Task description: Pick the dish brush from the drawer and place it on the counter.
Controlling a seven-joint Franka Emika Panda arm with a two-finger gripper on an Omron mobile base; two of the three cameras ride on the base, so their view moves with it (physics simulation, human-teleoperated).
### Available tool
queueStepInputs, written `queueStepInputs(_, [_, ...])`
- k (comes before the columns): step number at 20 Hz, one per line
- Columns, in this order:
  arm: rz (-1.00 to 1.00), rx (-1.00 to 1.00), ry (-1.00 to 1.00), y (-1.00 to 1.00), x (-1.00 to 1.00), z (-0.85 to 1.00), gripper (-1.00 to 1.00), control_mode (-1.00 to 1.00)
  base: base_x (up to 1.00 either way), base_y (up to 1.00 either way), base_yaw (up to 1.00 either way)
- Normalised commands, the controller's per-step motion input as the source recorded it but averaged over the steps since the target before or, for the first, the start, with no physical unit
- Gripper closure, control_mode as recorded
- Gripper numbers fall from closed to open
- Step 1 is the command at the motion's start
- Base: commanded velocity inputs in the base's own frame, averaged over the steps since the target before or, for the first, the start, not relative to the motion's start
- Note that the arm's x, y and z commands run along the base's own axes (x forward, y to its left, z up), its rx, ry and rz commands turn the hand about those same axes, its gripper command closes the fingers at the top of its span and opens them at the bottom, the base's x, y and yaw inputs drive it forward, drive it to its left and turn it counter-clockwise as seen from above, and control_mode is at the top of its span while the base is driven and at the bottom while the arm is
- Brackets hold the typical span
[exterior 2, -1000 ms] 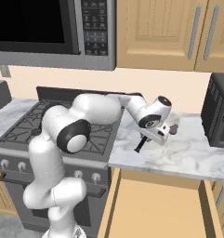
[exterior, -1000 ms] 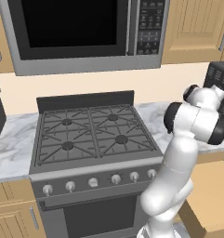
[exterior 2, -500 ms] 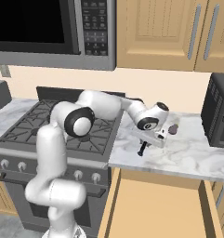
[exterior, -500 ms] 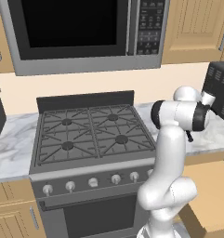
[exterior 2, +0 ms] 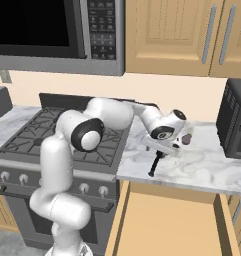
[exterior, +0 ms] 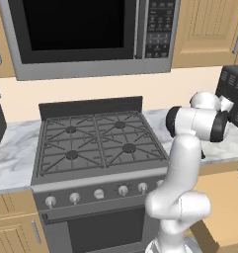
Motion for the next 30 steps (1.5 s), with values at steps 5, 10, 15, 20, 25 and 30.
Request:
queueStepInputs(5, [0.18, 0.00, -0.35, 0.47, -0.90, 0.50, -1.00, -1.00, 0.00, 0.00, 0.00])
queueStepInputs(10, [0.09, -0.09, -0.33, 0.83, -0.99, 0.51, -1.00, -1.00, 0.00, 0.00, 0.00])
queueStepInputs(15, [0.07, -0.20, -0.21, 0.97, -1.00, 0.52, -1.00, -1.00, 0.00, 0.00, 0.00])
queueStepInputs(20, [0.09, -0.21, -0.01, 0.99, -1.00, 0.33, -1.00, -1.00, 0.00, 0.00, 0.00])
queueStepInputs(25, [0.10, -0.25, 0.00, 1.00, -0.98, 0.09, -1.00, -1.00, 0.00, 0.00, 0.00])
queueStepInputs(30, [0.06, -0.33, 0.00, 1.00, -0.69, 0.00, -1.00, -1.00, 0.00, 0.00, 0.00])
